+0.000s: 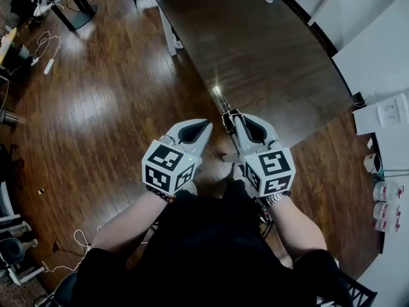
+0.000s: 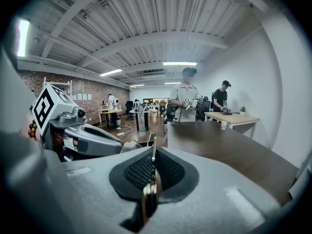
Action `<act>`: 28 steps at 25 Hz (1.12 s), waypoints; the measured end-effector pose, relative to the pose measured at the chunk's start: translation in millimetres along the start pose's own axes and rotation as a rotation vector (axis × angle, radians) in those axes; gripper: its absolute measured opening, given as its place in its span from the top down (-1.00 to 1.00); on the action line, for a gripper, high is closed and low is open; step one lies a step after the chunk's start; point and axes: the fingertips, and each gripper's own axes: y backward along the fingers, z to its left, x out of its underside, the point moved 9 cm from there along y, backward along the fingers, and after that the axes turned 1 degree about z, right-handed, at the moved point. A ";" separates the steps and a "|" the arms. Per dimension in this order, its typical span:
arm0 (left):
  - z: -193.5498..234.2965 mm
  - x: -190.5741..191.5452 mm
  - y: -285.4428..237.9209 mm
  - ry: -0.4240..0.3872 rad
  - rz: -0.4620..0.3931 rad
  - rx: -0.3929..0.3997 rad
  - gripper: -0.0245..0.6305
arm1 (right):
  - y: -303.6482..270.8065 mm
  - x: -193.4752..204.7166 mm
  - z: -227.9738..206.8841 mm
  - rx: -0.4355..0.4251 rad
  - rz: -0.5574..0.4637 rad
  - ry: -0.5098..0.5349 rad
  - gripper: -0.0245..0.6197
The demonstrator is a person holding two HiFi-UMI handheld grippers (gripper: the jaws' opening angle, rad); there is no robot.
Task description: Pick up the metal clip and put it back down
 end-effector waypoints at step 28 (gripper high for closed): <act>-84.4 -11.8 -165.7 0.128 0.027 -0.138 0.87 | 8.5 40.7 -200.6 -0.122 0.101 0.095 0.94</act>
